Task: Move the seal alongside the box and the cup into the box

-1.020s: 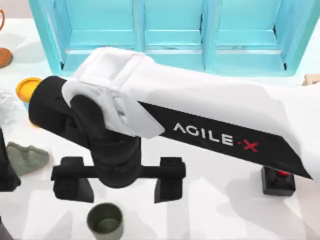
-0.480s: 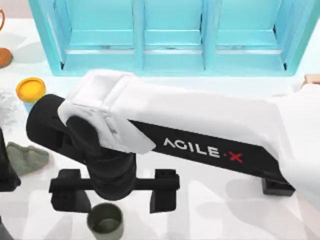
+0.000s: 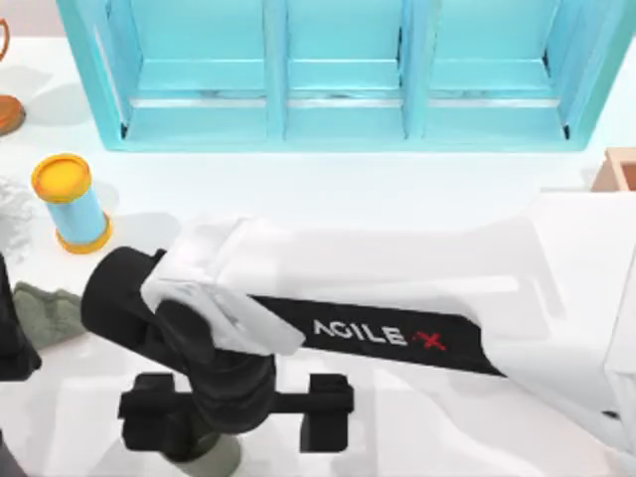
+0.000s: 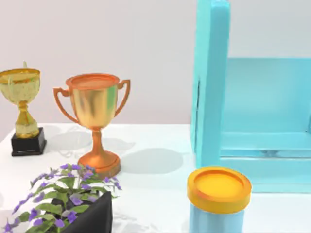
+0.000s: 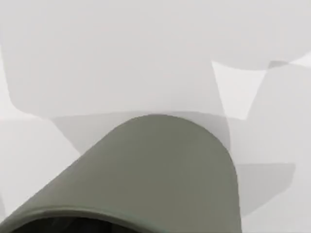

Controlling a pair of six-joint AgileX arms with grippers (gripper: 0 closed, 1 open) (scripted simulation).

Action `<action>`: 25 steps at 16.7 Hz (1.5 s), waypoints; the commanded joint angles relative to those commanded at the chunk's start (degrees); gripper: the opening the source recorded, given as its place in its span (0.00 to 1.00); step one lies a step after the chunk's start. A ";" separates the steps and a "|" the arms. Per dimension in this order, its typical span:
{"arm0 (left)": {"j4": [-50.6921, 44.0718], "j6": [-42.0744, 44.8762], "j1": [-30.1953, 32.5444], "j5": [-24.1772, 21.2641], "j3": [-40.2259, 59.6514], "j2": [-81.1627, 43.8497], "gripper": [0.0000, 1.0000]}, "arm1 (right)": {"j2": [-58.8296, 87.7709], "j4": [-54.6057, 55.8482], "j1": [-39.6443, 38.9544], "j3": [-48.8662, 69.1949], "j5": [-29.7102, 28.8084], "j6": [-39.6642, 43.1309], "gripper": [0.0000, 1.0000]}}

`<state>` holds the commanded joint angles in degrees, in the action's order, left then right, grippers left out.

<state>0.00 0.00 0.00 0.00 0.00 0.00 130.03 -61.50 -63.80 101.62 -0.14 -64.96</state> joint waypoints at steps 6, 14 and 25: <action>0.00 0.00 0.00 0.00 0.00 0.00 1.00 | 0.00 0.00 0.00 0.00 0.00 0.00 0.70; 0.00 0.00 0.00 0.00 0.00 0.00 1.00 | 0.00 0.00 0.00 0.00 0.00 0.00 0.10; 0.00 0.00 0.00 0.00 0.00 0.00 1.00 | -0.24 -0.13 0.19 -0.15 0.00 0.06 0.00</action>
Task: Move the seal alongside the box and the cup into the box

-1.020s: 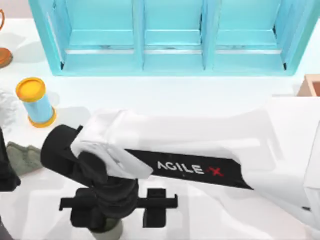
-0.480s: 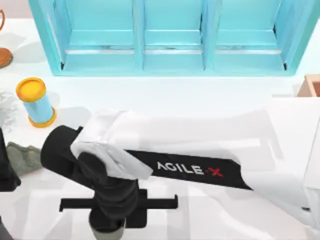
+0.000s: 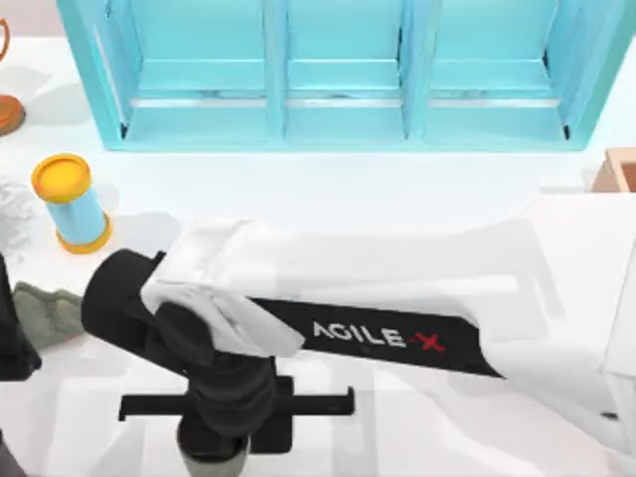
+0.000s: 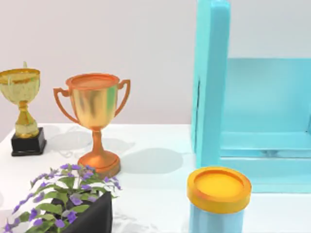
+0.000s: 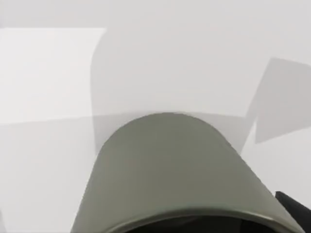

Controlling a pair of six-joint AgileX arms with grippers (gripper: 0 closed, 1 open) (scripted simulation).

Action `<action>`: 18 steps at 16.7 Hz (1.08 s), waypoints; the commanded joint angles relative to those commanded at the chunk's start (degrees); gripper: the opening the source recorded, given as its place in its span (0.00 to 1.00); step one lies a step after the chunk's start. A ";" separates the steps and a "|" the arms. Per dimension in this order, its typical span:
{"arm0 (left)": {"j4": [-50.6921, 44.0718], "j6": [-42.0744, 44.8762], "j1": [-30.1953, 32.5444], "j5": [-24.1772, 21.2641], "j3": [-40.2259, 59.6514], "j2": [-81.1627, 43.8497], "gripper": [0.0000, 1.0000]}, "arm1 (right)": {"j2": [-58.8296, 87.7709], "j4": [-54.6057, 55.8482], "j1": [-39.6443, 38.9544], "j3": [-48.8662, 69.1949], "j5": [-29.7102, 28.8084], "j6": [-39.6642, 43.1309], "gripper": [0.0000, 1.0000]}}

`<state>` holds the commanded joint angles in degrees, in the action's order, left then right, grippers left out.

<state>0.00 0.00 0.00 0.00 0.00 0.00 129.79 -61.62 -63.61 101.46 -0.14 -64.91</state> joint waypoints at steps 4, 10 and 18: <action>0.00 0.00 0.00 0.00 0.00 0.00 1.00 | -6.57 -3.08 2.18 -3.68 0.24 2.11 0.00; 0.00 0.00 0.00 0.00 0.00 0.00 1.00 | -22.44 -10.43 6.42 -11.60 0.18 6.71 0.00; 0.00 0.00 0.00 0.00 0.00 0.00 1.00 | -23.71 -11.04 8.38 -12.70 0.11 8.91 0.00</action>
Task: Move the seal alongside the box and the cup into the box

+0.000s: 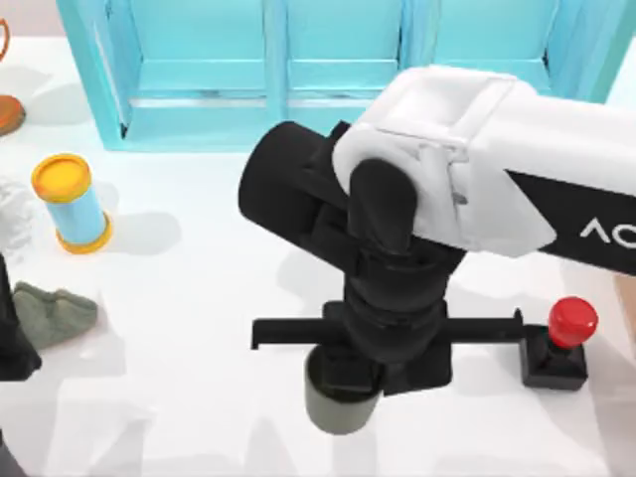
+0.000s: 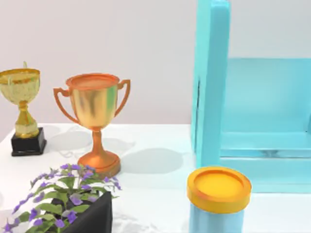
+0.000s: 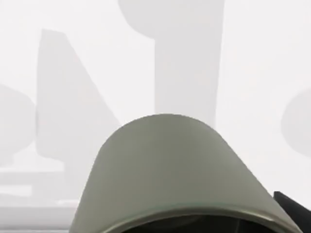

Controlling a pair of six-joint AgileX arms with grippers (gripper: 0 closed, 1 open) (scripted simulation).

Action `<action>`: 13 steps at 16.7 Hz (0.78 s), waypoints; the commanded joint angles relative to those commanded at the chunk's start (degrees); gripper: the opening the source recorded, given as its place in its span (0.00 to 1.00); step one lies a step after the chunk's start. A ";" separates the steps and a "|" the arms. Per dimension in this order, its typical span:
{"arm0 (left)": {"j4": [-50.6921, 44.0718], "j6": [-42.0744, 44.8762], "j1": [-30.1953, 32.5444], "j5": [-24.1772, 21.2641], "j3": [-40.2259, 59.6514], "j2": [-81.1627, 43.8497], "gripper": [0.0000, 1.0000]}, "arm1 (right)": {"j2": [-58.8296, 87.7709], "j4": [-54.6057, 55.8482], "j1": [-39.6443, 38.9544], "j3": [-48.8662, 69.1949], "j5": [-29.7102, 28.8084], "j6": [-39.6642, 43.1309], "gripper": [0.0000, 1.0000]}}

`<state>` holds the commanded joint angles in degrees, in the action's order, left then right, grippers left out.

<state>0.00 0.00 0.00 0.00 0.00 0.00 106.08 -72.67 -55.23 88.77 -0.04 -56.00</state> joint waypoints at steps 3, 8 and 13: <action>0.00 0.00 0.00 0.00 0.00 0.00 1.00 | -1.44 0.10 7.05 -1.77 -0.10 7.03 0.00; 0.00 0.00 0.00 0.00 0.00 0.00 1.00 | -6.29 0.89 27.20 -7.54 -0.56 26.98 0.00; 0.00 0.00 0.00 0.00 0.00 0.00 1.00 | -13.63 2.61 52.75 -15.60 -1.64 52.88 0.00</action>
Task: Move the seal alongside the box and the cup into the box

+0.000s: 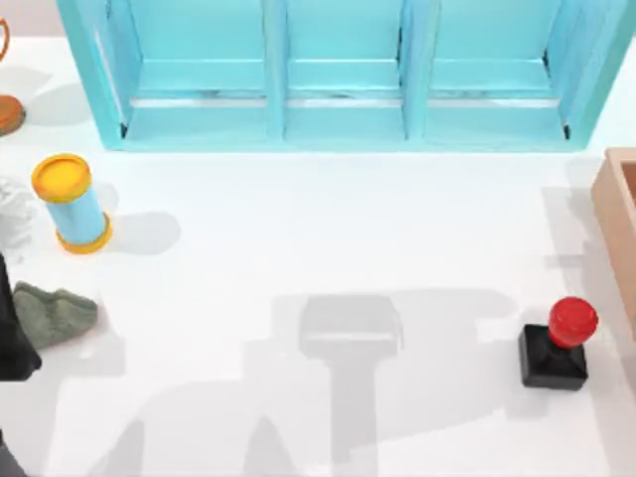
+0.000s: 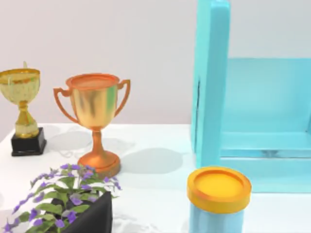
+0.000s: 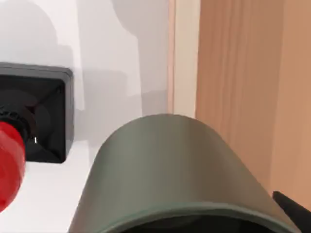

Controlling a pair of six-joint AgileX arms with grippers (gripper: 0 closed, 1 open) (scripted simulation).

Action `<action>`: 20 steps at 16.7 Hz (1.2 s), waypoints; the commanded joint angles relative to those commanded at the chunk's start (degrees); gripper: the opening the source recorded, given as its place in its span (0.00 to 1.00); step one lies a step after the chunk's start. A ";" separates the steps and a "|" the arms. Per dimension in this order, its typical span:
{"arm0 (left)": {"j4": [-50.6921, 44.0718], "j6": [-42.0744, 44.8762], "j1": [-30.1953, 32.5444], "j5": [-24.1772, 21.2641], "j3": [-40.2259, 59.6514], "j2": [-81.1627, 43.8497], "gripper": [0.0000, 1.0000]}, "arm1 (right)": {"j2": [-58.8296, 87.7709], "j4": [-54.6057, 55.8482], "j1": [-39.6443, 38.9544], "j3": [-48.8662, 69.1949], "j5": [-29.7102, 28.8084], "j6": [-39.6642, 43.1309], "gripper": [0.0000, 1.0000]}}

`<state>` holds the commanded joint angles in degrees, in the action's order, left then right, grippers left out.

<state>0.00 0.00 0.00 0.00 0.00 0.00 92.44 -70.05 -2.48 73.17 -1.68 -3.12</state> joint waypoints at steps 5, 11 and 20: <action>0.00 0.00 0.00 0.00 0.00 0.00 1.00 | -7.53 2.85 22.85 -8.32 -0.63 23.11 0.00; 0.00 0.00 0.00 0.00 0.00 0.00 1.00 | -11.47 4.53 31.72 -12.74 -0.71 32.02 0.00; 0.00 0.00 0.00 0.00 0.00 0.00 1.00 | -10.50 13.53 31.20 -9.94 3.51 32.48 0.00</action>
<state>0.00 0.00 0.00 0.00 0.00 0.00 81.94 -56.53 28.72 63.23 1.83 29.37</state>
